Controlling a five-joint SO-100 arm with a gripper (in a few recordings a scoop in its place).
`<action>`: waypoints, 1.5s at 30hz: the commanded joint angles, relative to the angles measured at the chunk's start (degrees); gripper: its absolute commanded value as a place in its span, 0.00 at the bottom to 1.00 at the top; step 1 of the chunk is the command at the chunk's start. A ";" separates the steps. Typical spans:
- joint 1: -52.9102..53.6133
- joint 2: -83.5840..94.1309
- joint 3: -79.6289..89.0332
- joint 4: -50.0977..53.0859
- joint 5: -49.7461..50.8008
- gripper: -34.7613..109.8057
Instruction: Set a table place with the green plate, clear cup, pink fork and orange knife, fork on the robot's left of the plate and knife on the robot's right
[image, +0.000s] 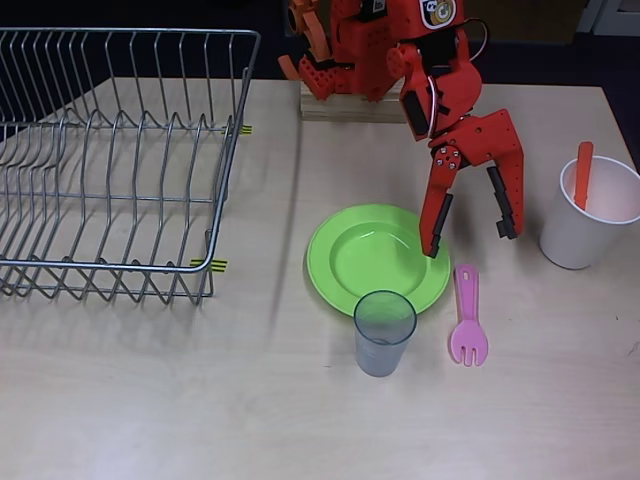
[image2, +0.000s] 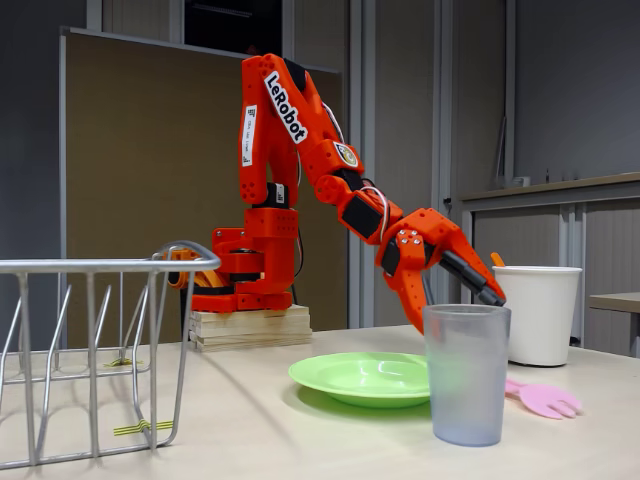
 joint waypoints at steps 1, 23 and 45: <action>0.00 2.20 -2.99 5.36 -8.88 0.52; 5.45 -12.39 -26.98 37.35 -78.40 0.24; -0.44 -14.41 -24.52 39.29 -71.98 0.24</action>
